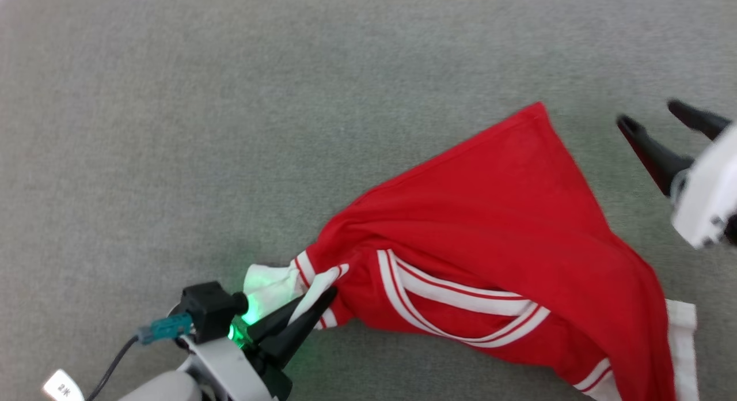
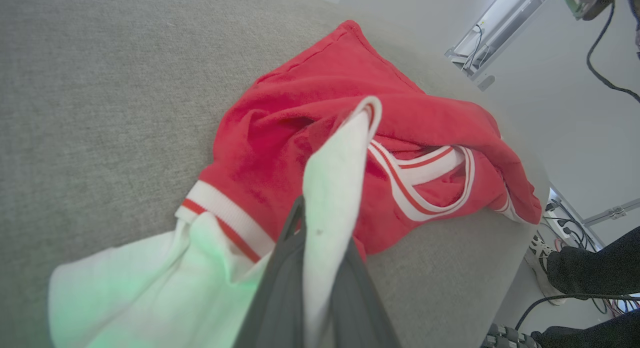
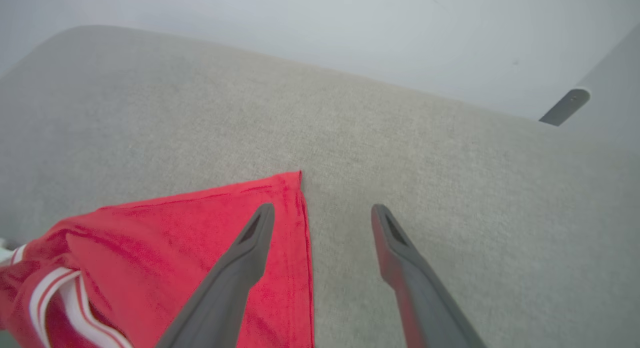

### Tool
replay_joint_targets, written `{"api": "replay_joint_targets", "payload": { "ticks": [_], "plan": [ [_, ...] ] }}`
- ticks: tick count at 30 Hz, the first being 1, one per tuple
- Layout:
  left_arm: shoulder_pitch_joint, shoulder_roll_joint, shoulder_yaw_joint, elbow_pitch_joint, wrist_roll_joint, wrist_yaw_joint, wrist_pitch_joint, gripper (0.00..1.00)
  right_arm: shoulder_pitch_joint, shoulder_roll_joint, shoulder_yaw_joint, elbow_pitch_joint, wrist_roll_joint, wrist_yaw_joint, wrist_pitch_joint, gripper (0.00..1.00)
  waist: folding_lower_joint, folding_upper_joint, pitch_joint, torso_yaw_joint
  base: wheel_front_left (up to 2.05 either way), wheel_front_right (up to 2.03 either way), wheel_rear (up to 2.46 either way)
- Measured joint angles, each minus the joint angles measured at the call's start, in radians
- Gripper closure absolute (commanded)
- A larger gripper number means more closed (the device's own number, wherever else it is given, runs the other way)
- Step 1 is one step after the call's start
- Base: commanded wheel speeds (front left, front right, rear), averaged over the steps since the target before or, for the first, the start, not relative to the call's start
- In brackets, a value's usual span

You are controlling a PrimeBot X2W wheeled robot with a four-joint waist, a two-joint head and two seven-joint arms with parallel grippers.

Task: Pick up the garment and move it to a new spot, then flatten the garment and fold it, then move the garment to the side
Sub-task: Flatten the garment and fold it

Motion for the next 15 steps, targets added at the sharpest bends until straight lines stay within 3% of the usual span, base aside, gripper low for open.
{"api": "replay_joint_targets", "payload": {
  "ticks": [7, 15],
  "plan": [
    [-0.071, -0.026, -0.035, -0.001, 0.007, 0.0, 0.0, 1.0, -0.189, -0.035, 0.157, 0.288, -0.029, 0.0, -0.011, 0.0, 0.0, 0.0, 0.053, 0.052, 0.0, 0.0, 0.0],
    [-0.114, -0.049, -0.049, -0.002, 0.014, 0.0, 0.0, 1.0, -0.308, -0.091, 0.311, 0.47, -0.033, 0.0, -0.016, 0.0, 0.0, 0.0, 0.117, 0.095, 0.0, 0.0, 0.0]
  ]
}}
